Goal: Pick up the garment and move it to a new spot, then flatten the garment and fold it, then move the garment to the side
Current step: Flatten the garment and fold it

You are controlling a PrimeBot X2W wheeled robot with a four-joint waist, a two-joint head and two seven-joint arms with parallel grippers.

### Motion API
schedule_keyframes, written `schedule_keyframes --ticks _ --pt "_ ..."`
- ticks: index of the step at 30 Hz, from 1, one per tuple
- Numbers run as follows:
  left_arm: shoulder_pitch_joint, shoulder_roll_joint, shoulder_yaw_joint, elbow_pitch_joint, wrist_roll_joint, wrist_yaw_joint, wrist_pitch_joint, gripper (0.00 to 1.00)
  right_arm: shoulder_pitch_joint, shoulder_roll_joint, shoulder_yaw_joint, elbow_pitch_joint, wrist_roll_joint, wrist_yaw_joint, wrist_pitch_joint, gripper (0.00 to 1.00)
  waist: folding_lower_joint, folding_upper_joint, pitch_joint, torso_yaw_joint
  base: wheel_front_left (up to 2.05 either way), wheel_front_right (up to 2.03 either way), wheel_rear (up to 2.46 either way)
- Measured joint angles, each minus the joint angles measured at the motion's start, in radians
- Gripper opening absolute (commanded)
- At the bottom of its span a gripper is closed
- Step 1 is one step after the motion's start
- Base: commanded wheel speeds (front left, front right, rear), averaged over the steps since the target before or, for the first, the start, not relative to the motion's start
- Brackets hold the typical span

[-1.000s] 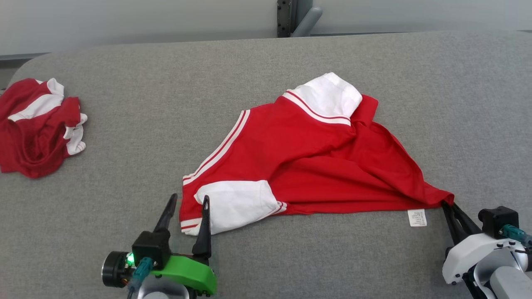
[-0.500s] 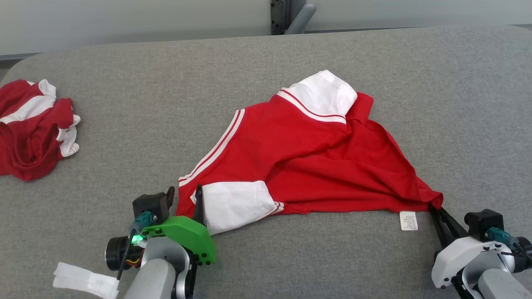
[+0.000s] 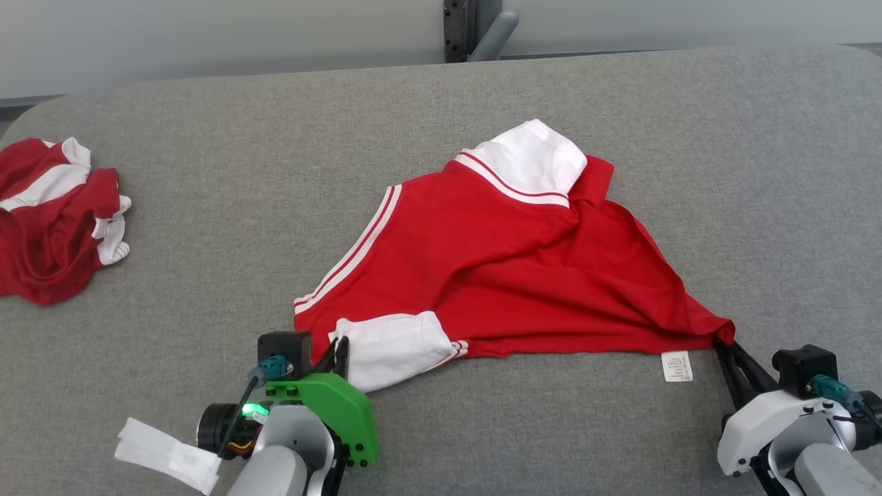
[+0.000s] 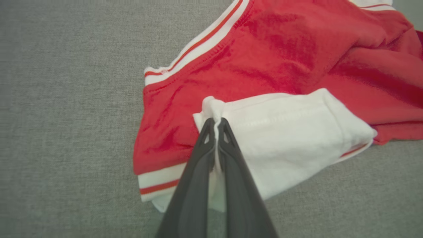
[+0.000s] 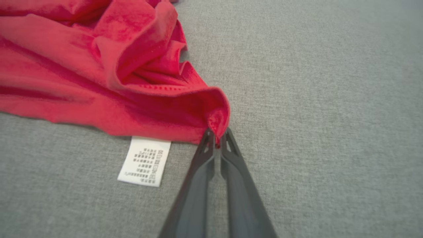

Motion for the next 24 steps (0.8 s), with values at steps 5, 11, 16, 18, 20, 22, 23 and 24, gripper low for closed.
schedule_keyframes --ticks 5,11,16,18,20,22,23,24 --pt "0.034 0.029 -0.006 -0.103 0.024 0.019 0.002 0.0 -0.001 0.007 -0.004 -0.002 -0.005 0.0 0.0 0.0 0.0 0.0 -0.007 -0.002 0.0 0.0 0.0" --pt "0.172 0.063 -0.04 -0.206 -0.005 0.01 0.09 1.0 -0.001 0.008 -0.02 -0.008 -0.006 0.0 0.0 0.0 0.0 0.0 0.002 0.002 0.0 0.0 0.0" --pt "0.204 0.092 -0.007 -0.346 0.005 0.053 0.067 1.0 0.0 0.01 -0.032 -0.012 -0.011 0.0 0.0 0.0 0.0 0.0 0.014 0.011 0.0 0.0 0.0" --pt "0.203 0.108 0.009 -0.395 0.024 0.072 0.064 1.0 0.0 0.011 -0.032 -0.013 -0.013 0.0 0.0 0.0 0.0 0.0 0.017 0.017 0.0 0.0 0.0" --pt "0.2 0.115 0.013 -0.415 0.023 0.076 0.077 1.0 0.0 0.014 -0.03 -0.012 -0.015 0.0 0.0 0.0 0.0 0.0 0.019 0.021 0.0 0.0 0.0" --pt "0.197 0.124 0.008 -0.404 0.023 0.075 0.102 1.0 -0.001 0.019 -0.025 -0.011 -0.016 0.0 0.0 0.0 0.0 0.0 0.02 0.02 0.0 0.0 0.0" --pt "0.196 0.124 0.004 -0.395 0.017 0.07 0.116 1.0 -0.002 0.022 -0.021 -0.011 -0.016 0.0 0.0 0.0 0.0 0.0 0.02 0.018 0.0 0.0 0.0" --pt "0.196 0.124 -0.003 -0.383 0.012 0.066 0.128 1.0 -0.004 0.024 -0.016 -0.01 -0.016 0.0 0.0 0.0 0.0 0.0 0.02 0.015 0.0 0.0 0.0"
